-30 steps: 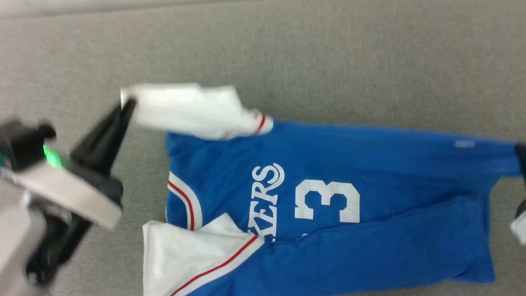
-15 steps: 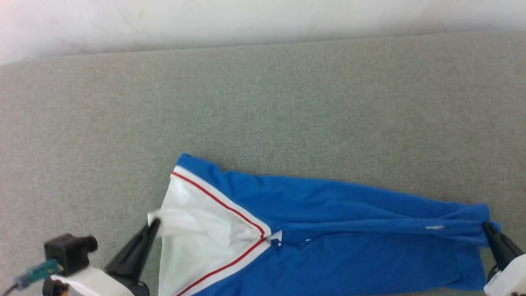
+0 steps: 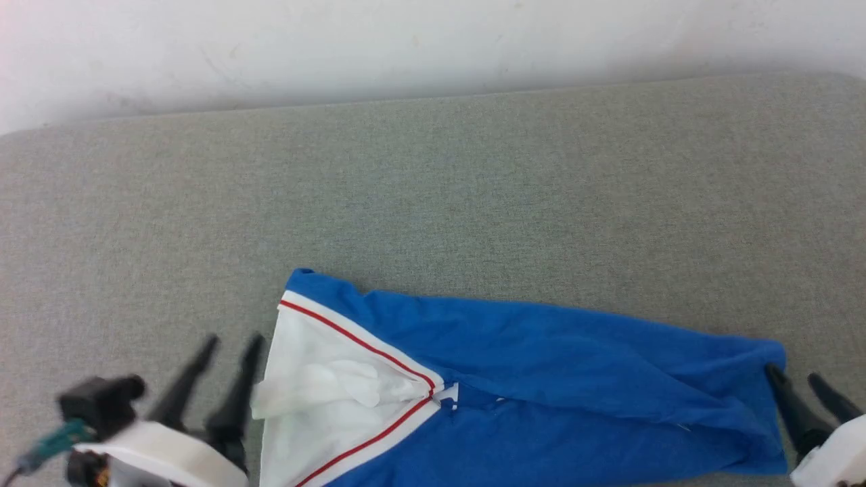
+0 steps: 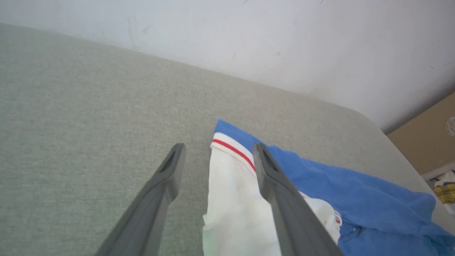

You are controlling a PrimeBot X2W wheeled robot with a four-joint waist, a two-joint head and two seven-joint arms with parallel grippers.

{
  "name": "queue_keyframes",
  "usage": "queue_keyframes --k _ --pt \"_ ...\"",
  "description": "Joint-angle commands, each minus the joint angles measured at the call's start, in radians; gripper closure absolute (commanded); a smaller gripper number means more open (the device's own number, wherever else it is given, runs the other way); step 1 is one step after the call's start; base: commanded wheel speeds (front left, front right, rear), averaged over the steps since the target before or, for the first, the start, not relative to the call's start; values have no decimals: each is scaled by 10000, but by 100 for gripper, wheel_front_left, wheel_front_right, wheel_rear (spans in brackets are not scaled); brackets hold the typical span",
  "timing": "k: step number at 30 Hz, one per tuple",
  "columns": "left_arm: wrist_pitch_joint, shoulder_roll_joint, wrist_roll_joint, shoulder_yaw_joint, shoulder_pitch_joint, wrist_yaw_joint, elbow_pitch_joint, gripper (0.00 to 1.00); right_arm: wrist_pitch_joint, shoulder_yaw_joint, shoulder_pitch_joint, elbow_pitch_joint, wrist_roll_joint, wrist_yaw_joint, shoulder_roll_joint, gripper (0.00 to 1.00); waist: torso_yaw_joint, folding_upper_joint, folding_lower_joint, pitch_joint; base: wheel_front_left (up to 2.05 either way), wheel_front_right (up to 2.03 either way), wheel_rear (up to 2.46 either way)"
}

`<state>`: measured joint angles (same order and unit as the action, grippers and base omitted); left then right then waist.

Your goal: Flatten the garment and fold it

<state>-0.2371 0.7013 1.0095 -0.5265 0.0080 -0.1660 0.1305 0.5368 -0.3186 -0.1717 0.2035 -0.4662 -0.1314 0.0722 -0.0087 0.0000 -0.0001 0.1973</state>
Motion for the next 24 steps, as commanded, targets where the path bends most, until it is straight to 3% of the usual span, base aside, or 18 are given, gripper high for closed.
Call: queue_keyframes --k 1,3,6,10,17,24 --pt "-134 -70 -120 375 -102 -236 139 0 37 -81 160 167 -134 7 8 0 -17 0 1 7 0 0 0" --pt "-225 -266 -635 1218 1 -737 500 0 113 -375 194 385 -234 7 -31 0 -17 0 1 36 0 0 0" --pt "-240 -707 -2272 2569 269 -1366 1270 0 217 -720 38 355 -32 7 -63 0 72 0 1 127 0 0 0" --pt "-243 -1237 -4350 3452 890 -1691 2036 0 347 -928 -214 -154 201 7 -131 0 213 0 1 230 0 0 0" --pt "-245 -2228 -5580 3782 1533 -1267 2178 0 188 -812 -150 -1093 287 7 -191 0 500 0 1 442 0 0 0" --pt "-246 -2630 -5924 4013 1440 -691 1935 0 483 -384 187 -1877 290 7 -207 0 695 0 1 544 0 0 0"
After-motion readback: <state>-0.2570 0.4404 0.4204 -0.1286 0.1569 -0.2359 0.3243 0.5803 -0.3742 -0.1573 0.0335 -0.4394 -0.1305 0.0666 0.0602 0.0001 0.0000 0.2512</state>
